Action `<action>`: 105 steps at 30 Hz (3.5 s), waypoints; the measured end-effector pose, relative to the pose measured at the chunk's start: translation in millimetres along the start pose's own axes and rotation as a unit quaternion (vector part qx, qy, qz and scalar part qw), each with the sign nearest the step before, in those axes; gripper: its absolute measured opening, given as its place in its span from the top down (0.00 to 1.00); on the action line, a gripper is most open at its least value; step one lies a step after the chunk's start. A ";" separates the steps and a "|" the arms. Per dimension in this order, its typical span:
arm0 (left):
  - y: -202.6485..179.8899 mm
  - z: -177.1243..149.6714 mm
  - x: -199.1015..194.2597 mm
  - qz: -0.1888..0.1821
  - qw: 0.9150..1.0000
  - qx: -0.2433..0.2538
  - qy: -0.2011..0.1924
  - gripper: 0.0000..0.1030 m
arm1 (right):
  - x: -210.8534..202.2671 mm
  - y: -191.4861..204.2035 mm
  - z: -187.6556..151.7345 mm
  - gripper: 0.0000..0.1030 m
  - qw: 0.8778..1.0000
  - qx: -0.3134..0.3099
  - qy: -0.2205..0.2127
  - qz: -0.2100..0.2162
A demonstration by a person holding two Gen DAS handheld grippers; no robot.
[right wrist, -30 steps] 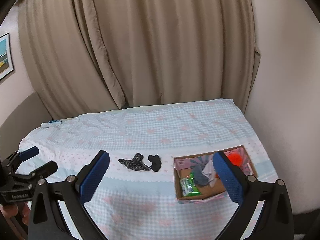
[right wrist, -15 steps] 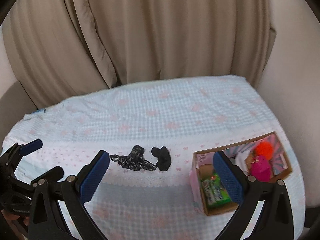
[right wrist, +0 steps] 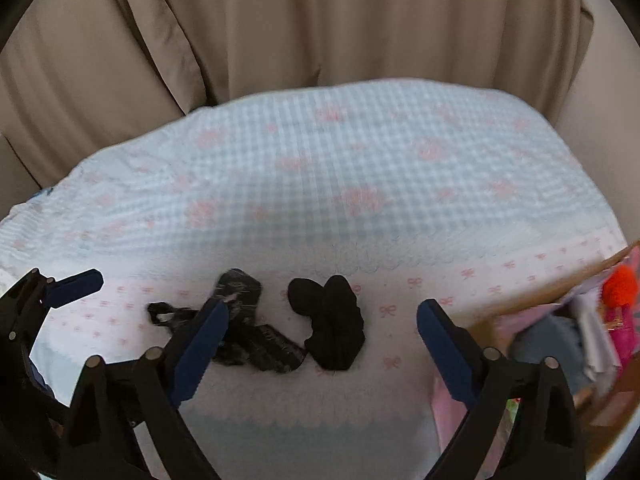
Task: Organize soft objects
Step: 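Grasp the black scarf with the left tool while the right tool grasps the black gloves, then carry the black scarf and gloves over the cardboard box with both tools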
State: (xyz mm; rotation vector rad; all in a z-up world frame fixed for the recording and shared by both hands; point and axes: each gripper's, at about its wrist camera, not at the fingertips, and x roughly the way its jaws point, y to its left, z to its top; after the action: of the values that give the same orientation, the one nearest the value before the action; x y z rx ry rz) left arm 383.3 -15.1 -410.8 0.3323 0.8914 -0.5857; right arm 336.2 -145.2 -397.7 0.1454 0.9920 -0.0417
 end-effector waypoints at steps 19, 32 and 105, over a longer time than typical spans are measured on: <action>-14.0 -13.7 87.8 -0.018 0.998 0.034 0.048 0.23 | 90.9 -4.8 -15.2 0.34 0.999 -0.028 0.031 -0.009; -12.3 -5.8 75.3 -0.030 0.998 0.002 0.047 0.61 | 72.0 -1.1 -13.7 0.75 0.999 -0.038 0.003 -0.004; -290.6 115.6 -24.3 0.078 0.957 -0.264 0.098 0.63 | -144.0 -304.3 -3.6 0.75 0.990 -0.001 0.064 0.125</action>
State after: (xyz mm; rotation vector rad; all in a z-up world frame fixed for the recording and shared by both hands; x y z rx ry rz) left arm 268.5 -296.2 -332.1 -0.0266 1.1616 -0.1541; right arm 223.6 -450.3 -310.5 0.2730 1.0962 0.1994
